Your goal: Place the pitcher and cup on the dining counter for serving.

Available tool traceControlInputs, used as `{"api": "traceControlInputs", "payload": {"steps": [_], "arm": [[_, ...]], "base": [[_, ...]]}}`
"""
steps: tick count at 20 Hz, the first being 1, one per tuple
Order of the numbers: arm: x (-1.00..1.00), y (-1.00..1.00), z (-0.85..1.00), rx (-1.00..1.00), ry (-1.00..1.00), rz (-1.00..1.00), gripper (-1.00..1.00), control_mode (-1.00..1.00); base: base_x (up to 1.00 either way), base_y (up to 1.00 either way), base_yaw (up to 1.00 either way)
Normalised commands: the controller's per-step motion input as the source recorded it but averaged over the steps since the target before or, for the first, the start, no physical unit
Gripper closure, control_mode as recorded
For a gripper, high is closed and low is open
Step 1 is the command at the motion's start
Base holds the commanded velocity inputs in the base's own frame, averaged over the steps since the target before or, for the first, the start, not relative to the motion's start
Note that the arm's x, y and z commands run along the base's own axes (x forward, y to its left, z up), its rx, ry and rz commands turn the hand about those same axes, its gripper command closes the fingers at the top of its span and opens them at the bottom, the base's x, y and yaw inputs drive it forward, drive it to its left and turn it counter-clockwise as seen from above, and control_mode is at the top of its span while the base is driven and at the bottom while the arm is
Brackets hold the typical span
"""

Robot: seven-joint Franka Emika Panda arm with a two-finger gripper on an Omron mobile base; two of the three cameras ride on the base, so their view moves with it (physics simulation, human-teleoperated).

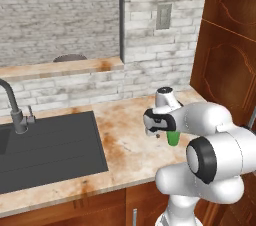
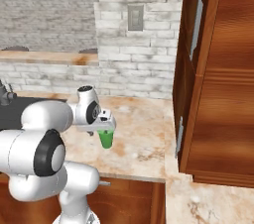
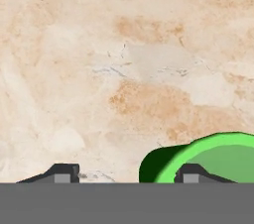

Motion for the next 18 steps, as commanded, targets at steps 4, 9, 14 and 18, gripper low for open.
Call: {"api": "traceControlInputs", "payload": {"steps": [4, 9, 14, 18], "arm": [[0.00, 0.00, 0.00, 0.00, 0.00, 0.00, 1.00, -1.00], [0.00, 0.00, 0.00, 0.00, 0.00, 0.00, 1.00, -1.00], [-0.25, 0.00, 0.18, 0.00, -0.09, 0.00, 1.00, -1.00], [-0.52, 0.00, 0.61, 0.00, -0.26, 0.00, 1.00, -1.00]], "base": [[0.00, 0.00, 0.00], [0.00, 0.00, 0.00], [0.00, 0.00, 0.00], [0.00, 0.00, 0.00]]}}
